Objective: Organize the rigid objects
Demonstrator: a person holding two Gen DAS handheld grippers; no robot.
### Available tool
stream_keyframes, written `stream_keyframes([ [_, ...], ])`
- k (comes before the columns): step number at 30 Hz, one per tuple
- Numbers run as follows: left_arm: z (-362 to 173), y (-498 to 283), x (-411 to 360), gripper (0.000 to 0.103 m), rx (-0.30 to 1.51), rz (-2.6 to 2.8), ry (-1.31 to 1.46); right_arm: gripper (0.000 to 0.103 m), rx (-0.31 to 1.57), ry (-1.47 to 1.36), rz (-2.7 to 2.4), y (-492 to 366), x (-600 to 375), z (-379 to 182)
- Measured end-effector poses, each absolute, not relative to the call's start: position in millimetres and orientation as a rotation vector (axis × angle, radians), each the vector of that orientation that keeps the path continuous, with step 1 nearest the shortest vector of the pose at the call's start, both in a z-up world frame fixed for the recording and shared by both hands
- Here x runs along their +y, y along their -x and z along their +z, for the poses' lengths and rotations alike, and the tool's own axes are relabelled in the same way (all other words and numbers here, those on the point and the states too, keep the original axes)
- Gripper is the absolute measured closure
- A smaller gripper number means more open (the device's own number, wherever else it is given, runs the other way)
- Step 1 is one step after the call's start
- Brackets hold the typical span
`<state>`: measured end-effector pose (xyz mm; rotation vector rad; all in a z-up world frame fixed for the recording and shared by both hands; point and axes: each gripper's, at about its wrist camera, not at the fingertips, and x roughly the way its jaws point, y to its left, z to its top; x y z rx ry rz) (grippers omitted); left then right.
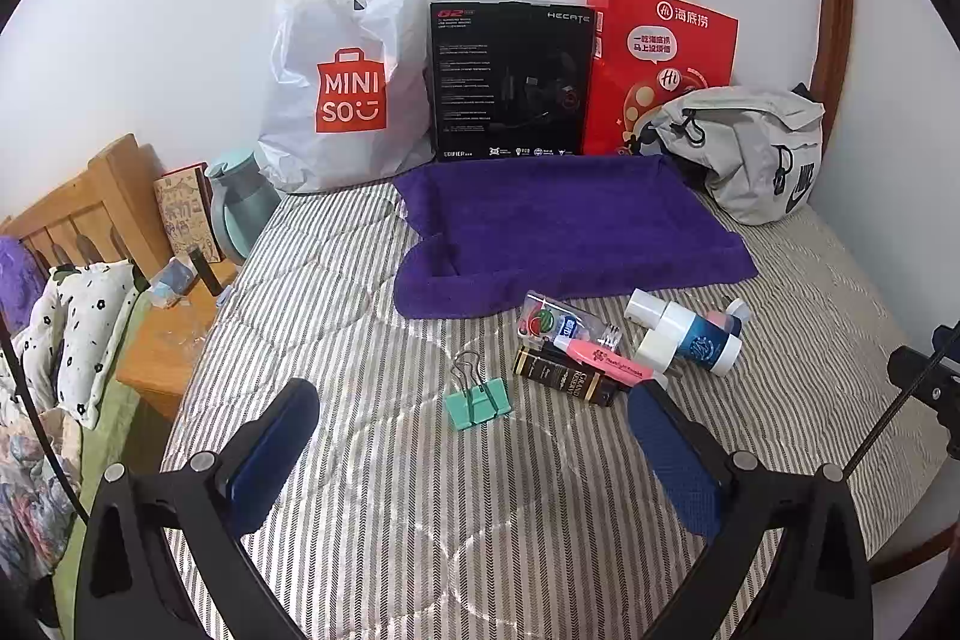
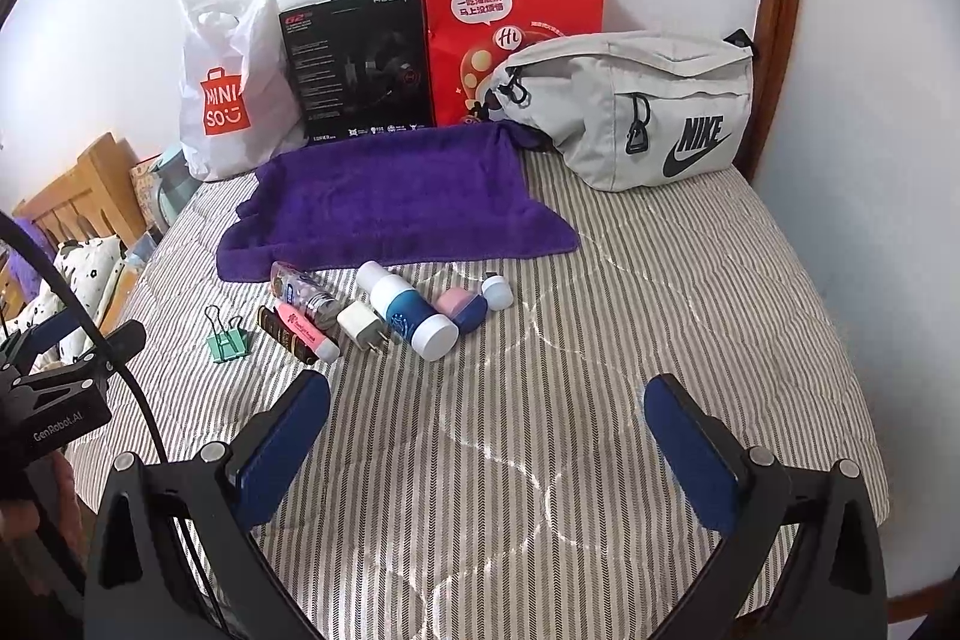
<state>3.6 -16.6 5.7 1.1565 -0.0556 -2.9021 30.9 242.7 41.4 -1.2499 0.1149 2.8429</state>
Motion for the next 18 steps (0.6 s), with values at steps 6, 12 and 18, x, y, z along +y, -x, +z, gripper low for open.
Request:
stream_keyframes([
  [6,5.9,-4.3,-17.1,0.000,-0.056,-2.900,-1.158,0.000,0.102,1.249,2.837,-30.5,241.0,43.0],
  [12,5.6,-4.2,-19.1,0.000,-0.054,-2.898,-1.161,0.000,0.099,1.248,2.842,-31.1,239.5,43.6],
  [18,6.0,-3.6,-19.4,0.000,-0.053,-2.897,-1.165,0.000,0.108,1.253,2.841,-32.1,239.7,42.7],
])
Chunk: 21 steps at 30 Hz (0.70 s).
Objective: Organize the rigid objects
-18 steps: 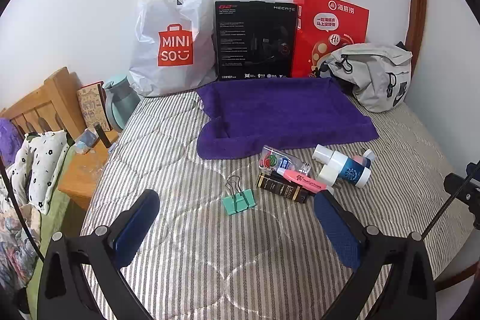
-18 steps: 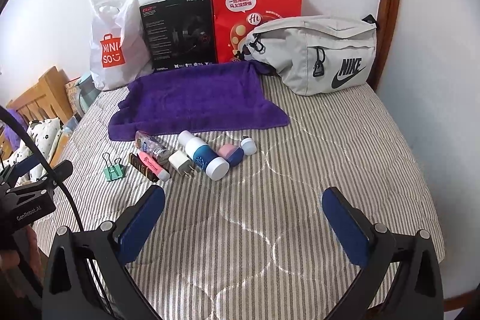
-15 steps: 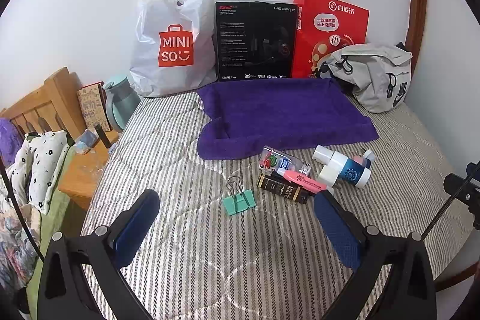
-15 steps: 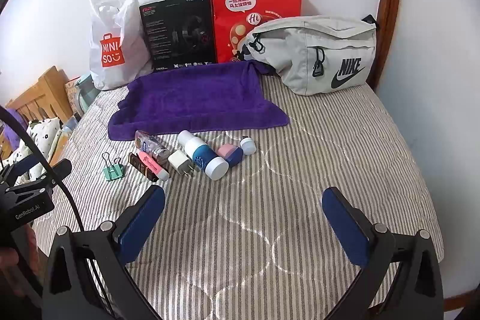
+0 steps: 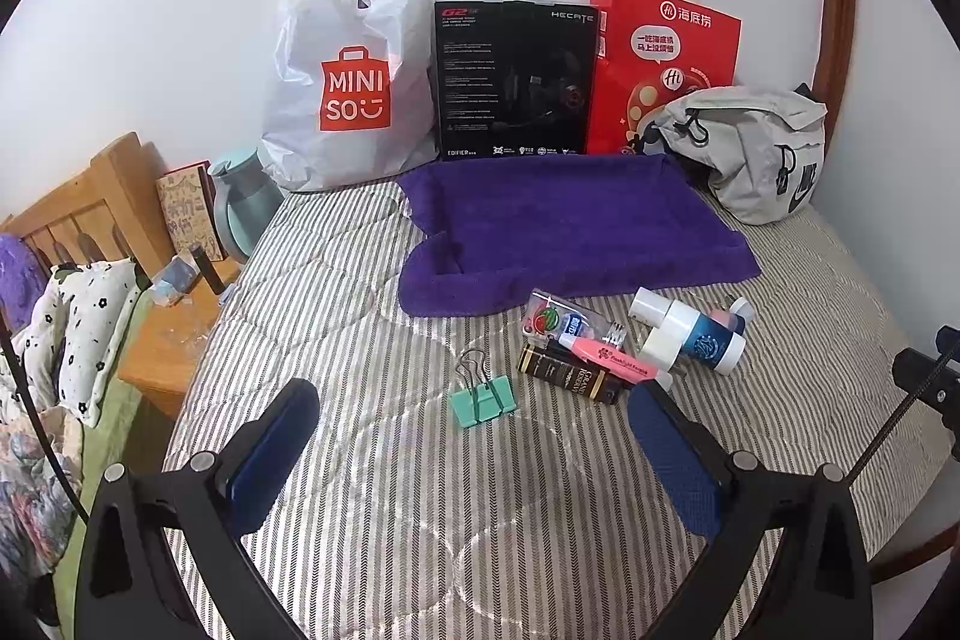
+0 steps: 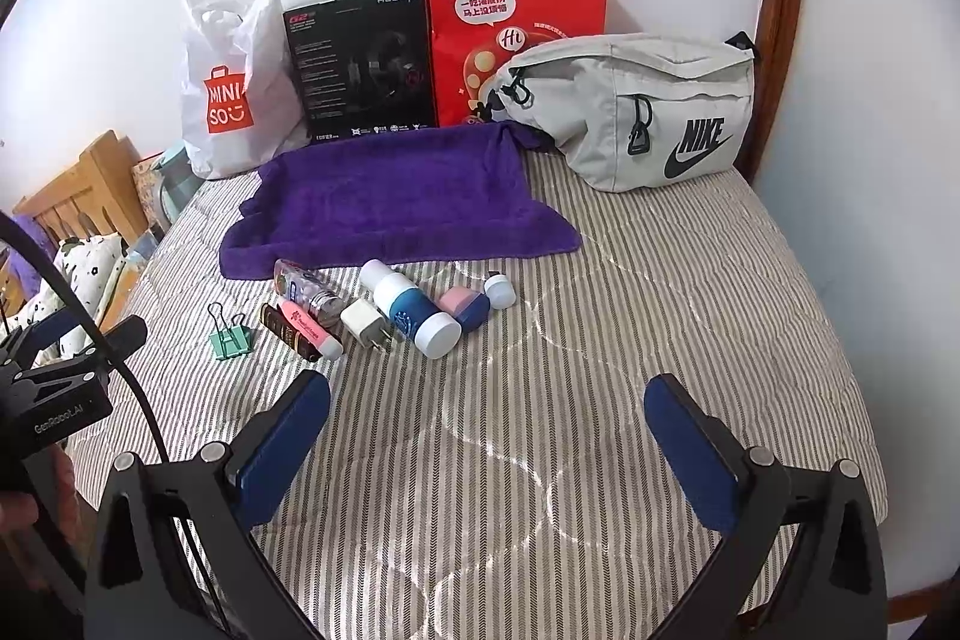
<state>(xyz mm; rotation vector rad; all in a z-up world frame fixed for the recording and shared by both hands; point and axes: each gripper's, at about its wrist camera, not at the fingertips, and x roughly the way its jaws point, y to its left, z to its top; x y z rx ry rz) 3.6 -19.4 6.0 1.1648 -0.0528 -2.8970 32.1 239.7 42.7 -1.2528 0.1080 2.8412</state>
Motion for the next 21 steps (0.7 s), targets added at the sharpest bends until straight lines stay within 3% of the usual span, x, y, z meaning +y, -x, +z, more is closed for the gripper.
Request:
stream_keyframes([
  [21,4.6,-7.2,-20.3,0.000,-0.051,-2.889,-1.164,0.000,0.095,1.263,2.846,-34.5,236.4,41.2],
])
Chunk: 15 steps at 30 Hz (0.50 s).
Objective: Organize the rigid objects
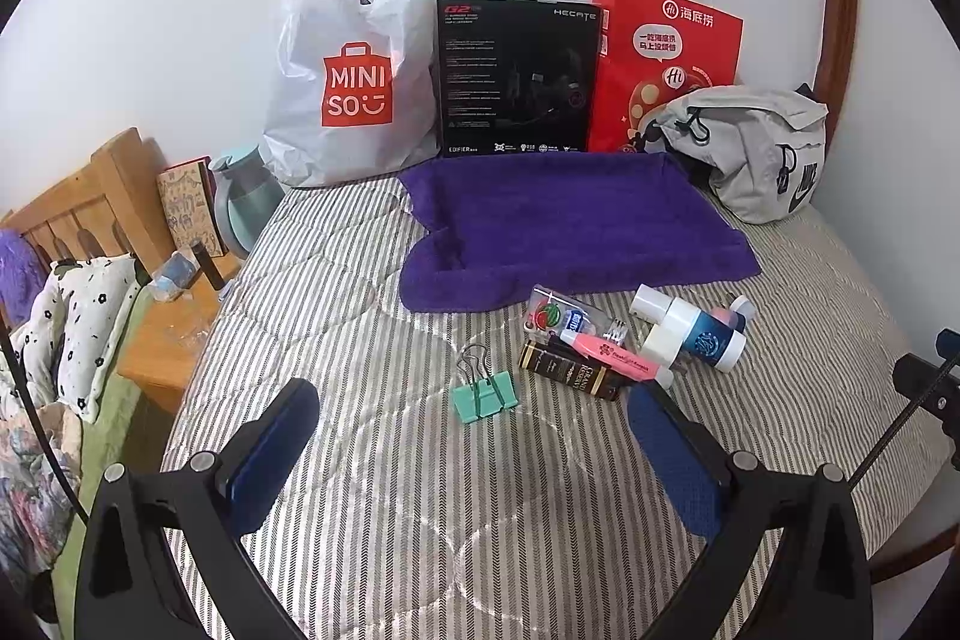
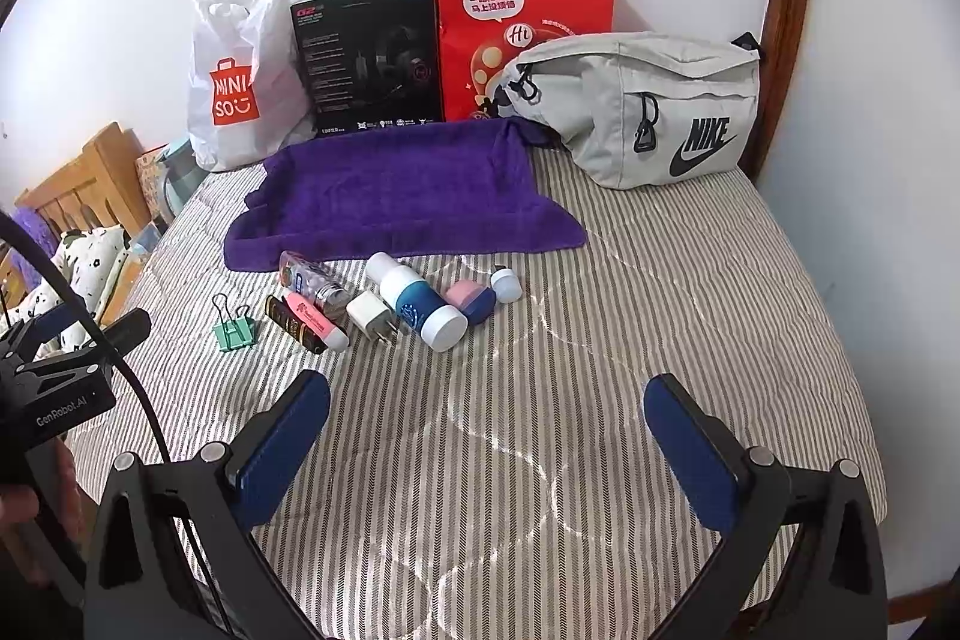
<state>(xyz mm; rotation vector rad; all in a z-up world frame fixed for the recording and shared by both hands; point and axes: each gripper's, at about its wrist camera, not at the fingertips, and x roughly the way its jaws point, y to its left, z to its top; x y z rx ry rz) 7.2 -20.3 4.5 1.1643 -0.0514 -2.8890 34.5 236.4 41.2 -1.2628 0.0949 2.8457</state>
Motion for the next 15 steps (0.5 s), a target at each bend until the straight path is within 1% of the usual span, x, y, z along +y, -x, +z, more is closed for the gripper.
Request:
stream_keyframes([
  [15,2.2,-6.2,-20.7,0.000,-0.055,-2.879,-1.169,0.000,0.093,1.274,2.851,-34.0,235.5,39.9],
])
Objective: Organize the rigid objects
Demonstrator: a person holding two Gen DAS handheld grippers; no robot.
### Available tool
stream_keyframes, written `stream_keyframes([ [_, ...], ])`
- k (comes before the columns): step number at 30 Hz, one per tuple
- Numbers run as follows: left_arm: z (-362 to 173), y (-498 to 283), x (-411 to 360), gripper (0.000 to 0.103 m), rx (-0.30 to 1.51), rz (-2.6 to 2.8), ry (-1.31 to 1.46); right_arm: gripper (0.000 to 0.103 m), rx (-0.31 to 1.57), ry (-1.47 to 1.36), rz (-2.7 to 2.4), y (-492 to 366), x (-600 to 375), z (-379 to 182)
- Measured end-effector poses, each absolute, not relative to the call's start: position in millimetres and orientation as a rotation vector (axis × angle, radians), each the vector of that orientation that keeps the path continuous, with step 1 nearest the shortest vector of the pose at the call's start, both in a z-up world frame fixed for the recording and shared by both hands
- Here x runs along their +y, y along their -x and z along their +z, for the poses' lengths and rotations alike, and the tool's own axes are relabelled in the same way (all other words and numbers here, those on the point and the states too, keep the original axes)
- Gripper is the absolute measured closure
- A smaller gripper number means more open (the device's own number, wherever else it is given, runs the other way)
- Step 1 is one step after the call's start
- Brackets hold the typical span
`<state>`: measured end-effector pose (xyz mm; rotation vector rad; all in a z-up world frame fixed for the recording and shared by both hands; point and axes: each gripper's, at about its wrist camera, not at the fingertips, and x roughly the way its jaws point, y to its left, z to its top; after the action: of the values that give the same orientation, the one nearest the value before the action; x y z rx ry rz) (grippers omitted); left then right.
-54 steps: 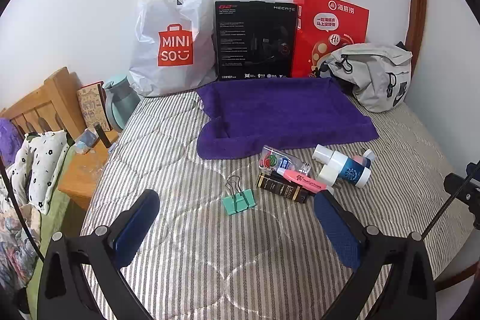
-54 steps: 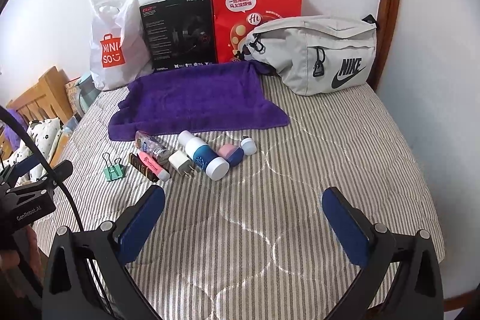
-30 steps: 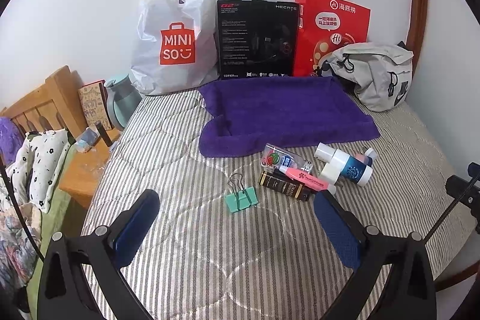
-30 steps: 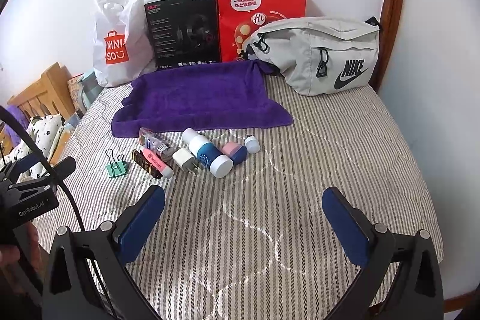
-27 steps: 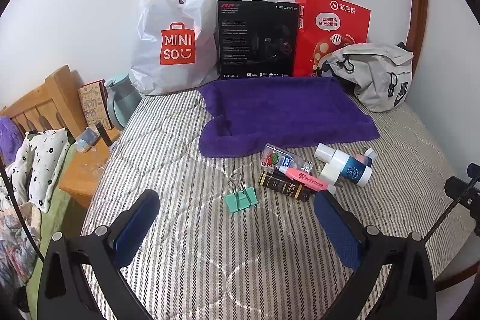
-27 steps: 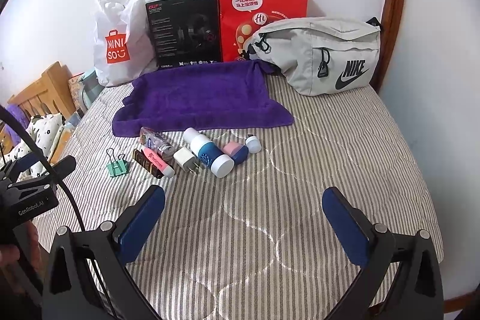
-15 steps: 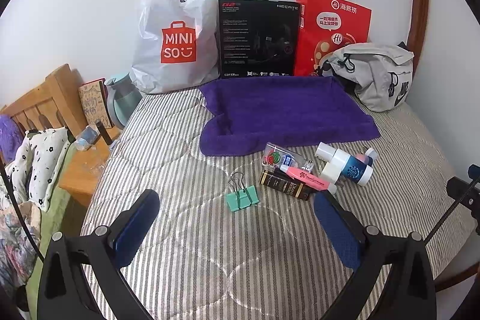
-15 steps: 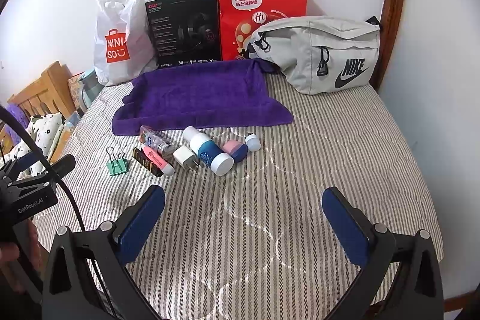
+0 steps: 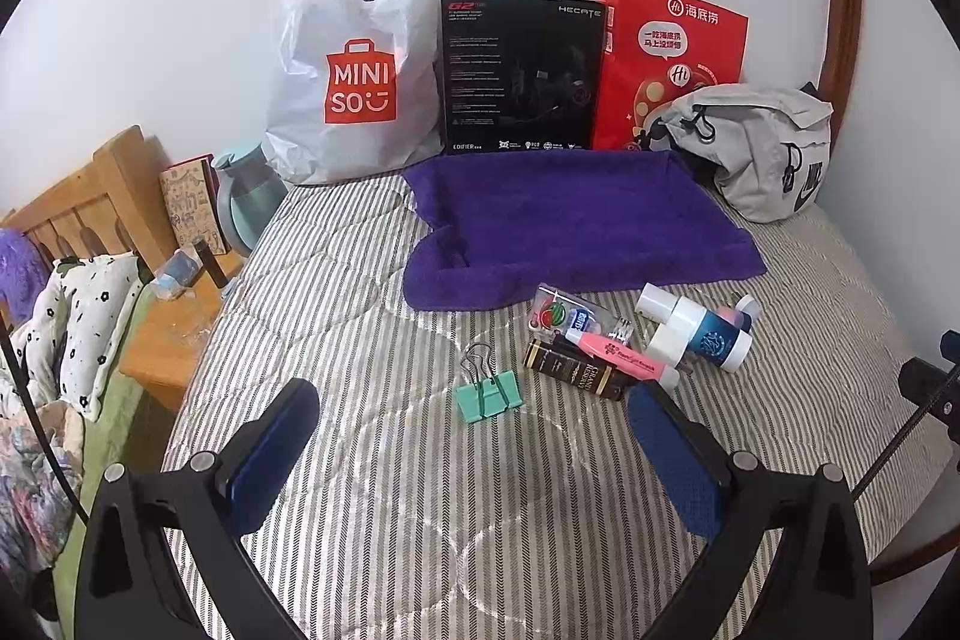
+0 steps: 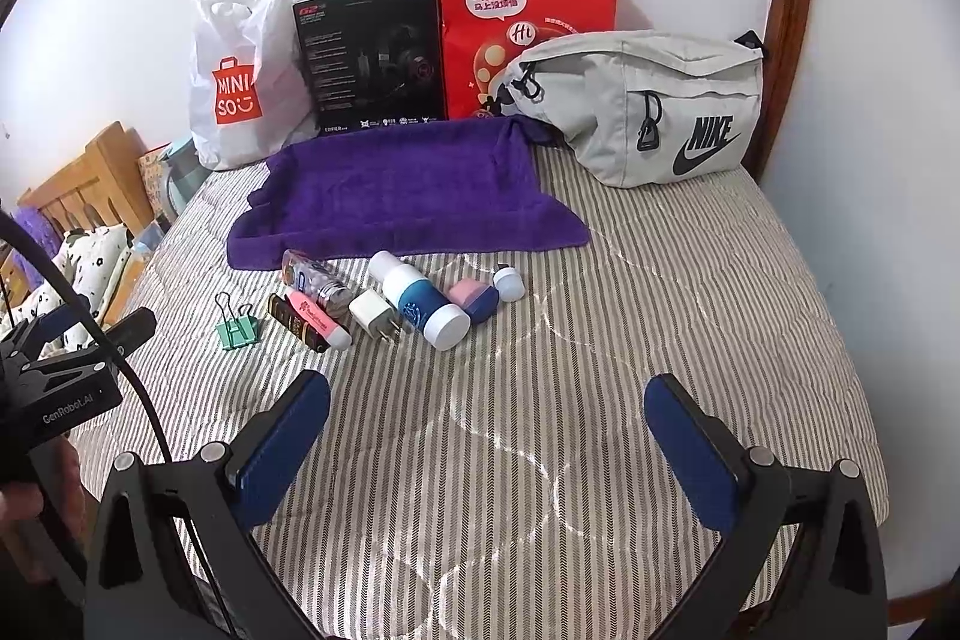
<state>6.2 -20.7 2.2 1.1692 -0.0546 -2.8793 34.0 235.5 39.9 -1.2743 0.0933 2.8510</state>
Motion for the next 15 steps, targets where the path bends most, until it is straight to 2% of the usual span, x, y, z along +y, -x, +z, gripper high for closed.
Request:
stream_keyframes([
  [7,-8.0,5.9,-23.1,0.000,-0.043,-2.856,-1.197,0.000,0.077,1.284,2.860,-28.8,234.2,36.9],
  [15,-43.1,34.5,-27.0,0.000,-0.046,-2.779,-1.286,0.000,0.092,1.354,2.875,-6.7,242.9,16.3],
])
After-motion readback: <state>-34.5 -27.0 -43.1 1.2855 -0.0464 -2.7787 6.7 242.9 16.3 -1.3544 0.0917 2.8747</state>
